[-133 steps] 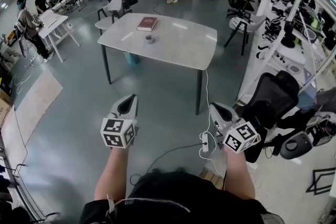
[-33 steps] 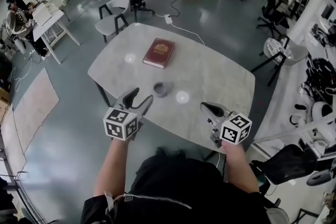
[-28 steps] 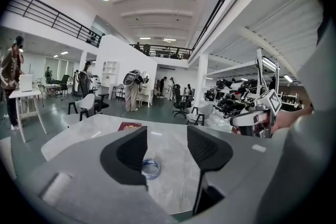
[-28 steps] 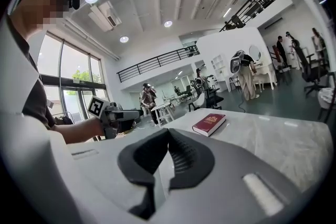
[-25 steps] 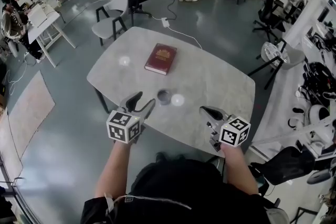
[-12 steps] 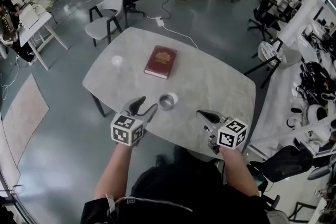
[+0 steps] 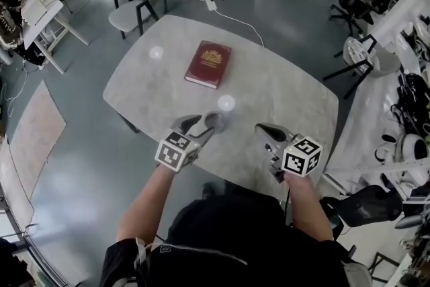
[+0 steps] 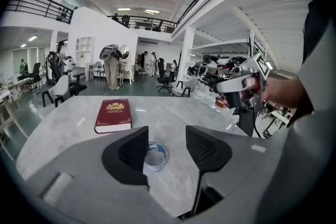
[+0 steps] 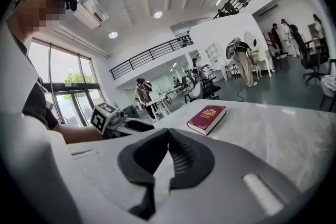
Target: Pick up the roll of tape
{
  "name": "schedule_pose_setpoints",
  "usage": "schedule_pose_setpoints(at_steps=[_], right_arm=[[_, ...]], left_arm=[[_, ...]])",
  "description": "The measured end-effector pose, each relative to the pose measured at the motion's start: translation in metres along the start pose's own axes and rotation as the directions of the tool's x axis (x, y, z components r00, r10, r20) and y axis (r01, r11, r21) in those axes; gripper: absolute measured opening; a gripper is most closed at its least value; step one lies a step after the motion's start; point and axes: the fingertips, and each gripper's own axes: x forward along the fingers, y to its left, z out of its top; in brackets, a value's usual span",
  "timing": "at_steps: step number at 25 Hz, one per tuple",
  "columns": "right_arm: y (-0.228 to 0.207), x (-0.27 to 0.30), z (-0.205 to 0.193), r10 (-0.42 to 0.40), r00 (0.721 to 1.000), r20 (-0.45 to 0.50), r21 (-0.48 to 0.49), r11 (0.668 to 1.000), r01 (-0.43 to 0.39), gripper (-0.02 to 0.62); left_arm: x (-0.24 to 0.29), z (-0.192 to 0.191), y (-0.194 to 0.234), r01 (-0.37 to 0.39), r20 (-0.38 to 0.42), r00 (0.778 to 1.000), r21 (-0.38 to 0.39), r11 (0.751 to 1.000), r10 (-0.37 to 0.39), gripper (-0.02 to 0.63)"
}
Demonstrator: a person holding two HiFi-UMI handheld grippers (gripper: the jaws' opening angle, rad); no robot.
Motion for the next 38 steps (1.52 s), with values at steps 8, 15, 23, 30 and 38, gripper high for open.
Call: schedule_pose_setpoints(at_steps=[8,15,23,30,38], right_arm=[[-0.033,0.018,-0.003,0.009,0.999,-0.041,0.032,0.999,-0.008,0.003],[-0.050,0.020,-0.005,-0.011,0.999,-0.048,0.056,0.998,0.014,0.003],[-0.050,0.027,-0.012,-0.001,0.998,-0.058,0.068,0.998,0.005,0.003],[-0.048,0.016,-0.014,-0.015,0.998,-0.057,0.080,0.997,0.020,0.003],[-0.052,0.008,-0.026,-0.039,0.998,-0.049,0.107,0.993,0.044,0.003]], left_arm=[[0.056,-0.030,0.015,0.069,-0.159,0.985,0.051,0.996,-0.060,0.232],[0.096,-0.067,0.004,0.196,-0.337,0.931,0.144,0.970,-0.138,0.233],[0.122,-0.101,-0.006,0.294,-0.483,0.860,0.207,0.933,-0.164,0.233],[0.131,-0.142,-0.007,0.377,-0.619,0.779,0.334,0.864,-0.101,0.233],[0.144,-0.161,-0.001,0.407,-0.660,0.751,0.435,0.803,-0.023,0.229]])
